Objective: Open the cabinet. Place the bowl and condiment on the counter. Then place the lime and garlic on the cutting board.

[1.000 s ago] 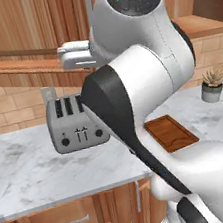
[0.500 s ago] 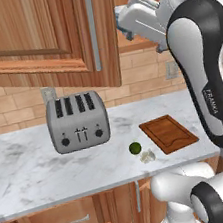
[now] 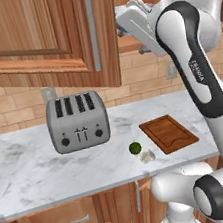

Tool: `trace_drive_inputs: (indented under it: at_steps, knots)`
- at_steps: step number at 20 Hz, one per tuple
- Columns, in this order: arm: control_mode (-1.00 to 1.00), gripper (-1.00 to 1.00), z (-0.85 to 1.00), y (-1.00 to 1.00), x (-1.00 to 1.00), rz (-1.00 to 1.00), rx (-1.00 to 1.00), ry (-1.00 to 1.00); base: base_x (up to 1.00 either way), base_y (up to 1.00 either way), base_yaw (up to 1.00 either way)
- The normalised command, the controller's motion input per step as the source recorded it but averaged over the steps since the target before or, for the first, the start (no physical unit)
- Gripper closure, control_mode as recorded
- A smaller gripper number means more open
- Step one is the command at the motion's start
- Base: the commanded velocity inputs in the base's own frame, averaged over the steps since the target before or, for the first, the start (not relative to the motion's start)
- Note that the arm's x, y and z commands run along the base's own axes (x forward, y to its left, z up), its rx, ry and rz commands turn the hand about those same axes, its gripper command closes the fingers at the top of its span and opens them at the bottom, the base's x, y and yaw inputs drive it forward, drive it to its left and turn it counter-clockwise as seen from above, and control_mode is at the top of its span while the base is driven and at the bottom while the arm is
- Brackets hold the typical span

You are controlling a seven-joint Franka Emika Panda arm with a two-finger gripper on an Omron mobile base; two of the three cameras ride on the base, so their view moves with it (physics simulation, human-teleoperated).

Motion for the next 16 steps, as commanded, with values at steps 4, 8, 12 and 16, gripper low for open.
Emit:
trace_drive_inputs:
  at_steps: [4, 8, 12, 16]
  knots:
    - [-1.0, -1.0, -0.28, 0.76, 1.0, 0.19, 0.13, 0.02, 0.0, 0.0, 0.0]
    - [-1.0, -1.0, -0.13, 0.86, 0.66, 0.29, 0.11, 0.01, 0.0, 0.0, 0.0]
    - [-1.0, -1.0, -0.09, 1.0, -0.36, 0.49, 0.0, 0.0, 0.0, 0.0, 0.0]
    - [-1.0, -1.0, 0.0, 0.99, -0.95, 0.53, 0.0, -0.07, 0.0, 0.0, 0.0]
